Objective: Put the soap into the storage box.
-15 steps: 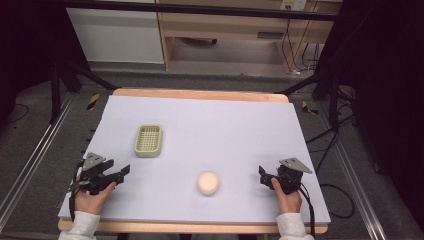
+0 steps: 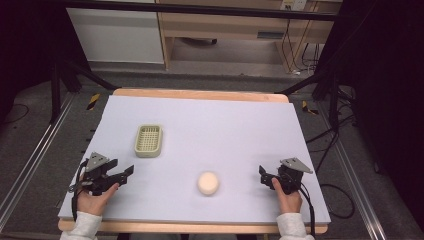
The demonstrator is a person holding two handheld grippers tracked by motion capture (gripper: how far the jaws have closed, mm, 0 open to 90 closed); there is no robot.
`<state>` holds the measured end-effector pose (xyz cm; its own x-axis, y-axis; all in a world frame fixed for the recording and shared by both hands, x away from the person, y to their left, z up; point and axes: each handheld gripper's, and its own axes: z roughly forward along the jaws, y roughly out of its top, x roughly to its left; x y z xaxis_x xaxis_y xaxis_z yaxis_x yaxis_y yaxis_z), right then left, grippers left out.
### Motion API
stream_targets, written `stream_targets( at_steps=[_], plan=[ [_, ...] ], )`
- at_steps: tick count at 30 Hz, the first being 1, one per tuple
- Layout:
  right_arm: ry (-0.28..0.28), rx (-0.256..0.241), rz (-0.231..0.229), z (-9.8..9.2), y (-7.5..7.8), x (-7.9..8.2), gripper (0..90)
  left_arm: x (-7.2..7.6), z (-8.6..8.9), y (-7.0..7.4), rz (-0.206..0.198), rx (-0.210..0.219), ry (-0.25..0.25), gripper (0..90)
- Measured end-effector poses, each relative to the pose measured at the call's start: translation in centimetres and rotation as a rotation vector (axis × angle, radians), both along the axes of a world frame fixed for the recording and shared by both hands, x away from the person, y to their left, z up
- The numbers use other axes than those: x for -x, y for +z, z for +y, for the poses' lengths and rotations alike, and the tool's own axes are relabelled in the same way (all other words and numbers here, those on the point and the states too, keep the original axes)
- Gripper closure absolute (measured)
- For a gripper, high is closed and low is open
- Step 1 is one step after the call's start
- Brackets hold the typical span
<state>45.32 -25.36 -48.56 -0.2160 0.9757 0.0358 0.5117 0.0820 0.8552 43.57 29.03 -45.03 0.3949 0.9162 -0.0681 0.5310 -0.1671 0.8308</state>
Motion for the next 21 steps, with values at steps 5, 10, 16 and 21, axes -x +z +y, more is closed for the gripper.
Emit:
stream_targets(
  at_steps=[5, 10, 16, 21],
  plan=[
    [-0.001, -0.006, 0.003, 0.0, 0.0, 0.0, 4.4, 0.1, -0.2, 0.3, -0.005, 0.010, -0.007, 30.4],
    [0.000, -0.005, 0.002, 0.0, 0.0, 0.0, 4.4, 0.4, -1.2, 0.7, -0.013, 0.022, -0.050, 29.6],
    [0.003, -0.006, 0.013, 0.0, 0.0, -0.1, 4.4, 0.5, -2.5, 0.8, -0.014, 0.005, -0.083, 29.1],
    [-0.001, 0.003, 0.008, 0.0, 0.0, -0.1, 4.3, 0.5, -3.2, 0.8, -0.008, -0.011, -0.101, 28.4]
  ],
)
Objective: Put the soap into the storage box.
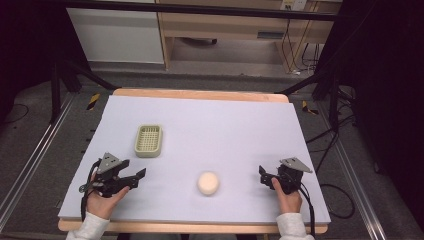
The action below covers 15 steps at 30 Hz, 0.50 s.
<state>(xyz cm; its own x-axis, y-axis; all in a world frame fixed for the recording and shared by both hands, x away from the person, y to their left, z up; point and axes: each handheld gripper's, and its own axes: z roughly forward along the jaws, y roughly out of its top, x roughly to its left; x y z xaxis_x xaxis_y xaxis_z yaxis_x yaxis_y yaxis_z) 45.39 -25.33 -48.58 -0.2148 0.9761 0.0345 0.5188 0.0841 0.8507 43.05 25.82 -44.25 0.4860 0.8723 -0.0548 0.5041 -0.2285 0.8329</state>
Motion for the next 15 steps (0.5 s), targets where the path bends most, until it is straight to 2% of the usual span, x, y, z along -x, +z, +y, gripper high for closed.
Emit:
stream_targets(
  at_steps=[15],
  plan=[
    [-0.002, 0.010, 0.005, 0.1, 0.0, -0.1, 4.4, -0.1, -1.4, 0.0, 0.009, 0.000, -0.029, 27.4]
  ],
)
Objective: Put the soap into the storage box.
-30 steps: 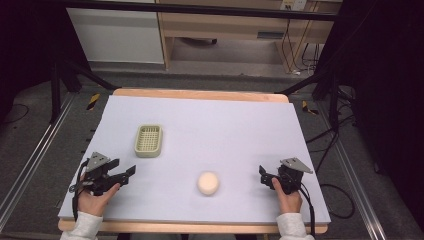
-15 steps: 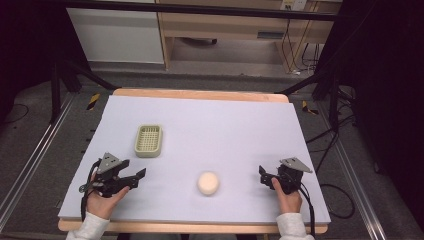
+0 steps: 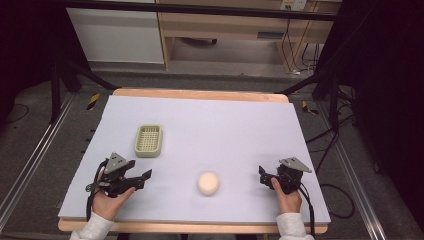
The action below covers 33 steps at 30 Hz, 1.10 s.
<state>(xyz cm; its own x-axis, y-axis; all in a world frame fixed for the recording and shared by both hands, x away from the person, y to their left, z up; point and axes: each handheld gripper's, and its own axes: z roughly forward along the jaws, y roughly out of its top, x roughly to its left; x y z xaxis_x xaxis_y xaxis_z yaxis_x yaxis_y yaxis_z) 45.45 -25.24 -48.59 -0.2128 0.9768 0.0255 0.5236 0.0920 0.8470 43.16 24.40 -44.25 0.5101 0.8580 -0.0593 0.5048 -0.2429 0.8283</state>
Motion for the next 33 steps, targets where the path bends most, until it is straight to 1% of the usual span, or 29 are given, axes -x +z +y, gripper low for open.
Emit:
stream_targets(
  at_steps=[5, 7, 9, 11, 14, 17, 24, 26, 33],
  plan=[
    [-0.003, -0.006, 0.001, 0.0, 0.0, 0.0, 4.3, -0.1, -0.7, 0.2, -0.007, 0.003, -0.008, 26.9],
    [-0.002, -0.008, 0.005, -0.1, 0.0, 0.0, 4.3, -0.2, -0.9, 0.3, -0.004, -0.008, -0.022, 26.6],
    [-0.003, -0.007, 0.003, -0.1, 0.0, 0.0, 4.3, -0.2, -1.1, 0.4, -0.006, 0.000, -0.022, 26.4],
    [-0.004, -0.006, 0.001, -0.1, 0.0, 0.0, 4.3, -0.2, -1.2, 0.4, -0.009, -0.004, -0.025, 26.4],
    [-0.001, -0.010, 0.004, -0.1, 0.0, 0.0, 4.3, -0.2, -1.4, 0.4, -0.006, -0.013, -0.033, 26.1],
    [-0.003, -0.009, 0.003, -0.1, 0.0, 0.0, 4.4, -0.3, -1.6, 0.3, -0.003, -0.011, -0.035, 25.8],
    [0.000, -0.009, 0.003, -0.1, 0.0, 0.0, 4.3, -0.4, -2.8, 0.4, 0.004, -0.025, -0.064, 25.7],
    [-0.001, -0.009, 0.004, -0.1, 0.0, 0.0, 4.3, -0.5, -3.2, 0.5, -0.001, -0.029, -0.071, 25.3],
    [0.001, -0.008, 0.005, -0.1, 0.0, 0.0, 4.3, -0.8, -4.0, 0.9, -0.002, -0.018, -0.085, 24.5]
  ],
)
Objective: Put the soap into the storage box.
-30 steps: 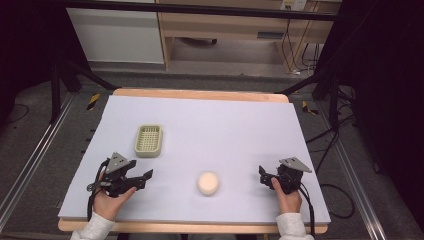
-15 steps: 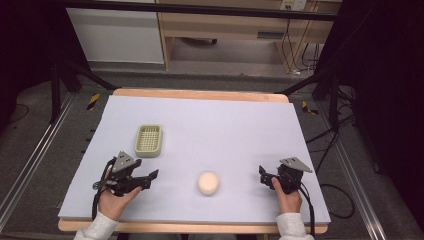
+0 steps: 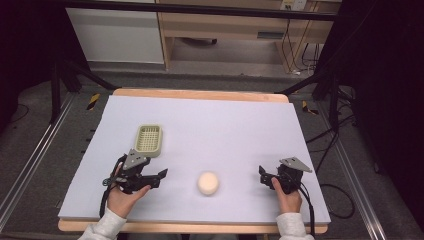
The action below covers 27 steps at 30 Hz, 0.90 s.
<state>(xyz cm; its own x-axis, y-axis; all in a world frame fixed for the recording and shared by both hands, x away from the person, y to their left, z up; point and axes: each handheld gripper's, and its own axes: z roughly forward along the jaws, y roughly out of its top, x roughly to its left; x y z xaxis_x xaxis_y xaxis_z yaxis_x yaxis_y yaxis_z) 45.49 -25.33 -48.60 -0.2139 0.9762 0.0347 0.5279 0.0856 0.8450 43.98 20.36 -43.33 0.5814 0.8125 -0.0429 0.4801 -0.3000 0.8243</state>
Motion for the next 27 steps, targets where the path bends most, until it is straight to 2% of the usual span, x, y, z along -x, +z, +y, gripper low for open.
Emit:
stream_targets(
  at_steps=[12, 27],
  plan=[
    [0.000, 0.001, -0.001, 0.0, 0.0, 0.0, 4.3, -0.5, -2.1, 0.7, -0.003, 0.007, -0.028, 24.2],
    [0.000, 0.001, 0.001, 0.0, 0.0, 0.0, 4.3, -0.8, -3.9, 0.7, 0.003, 0.004, -0.057, 23.9]
  ],
)
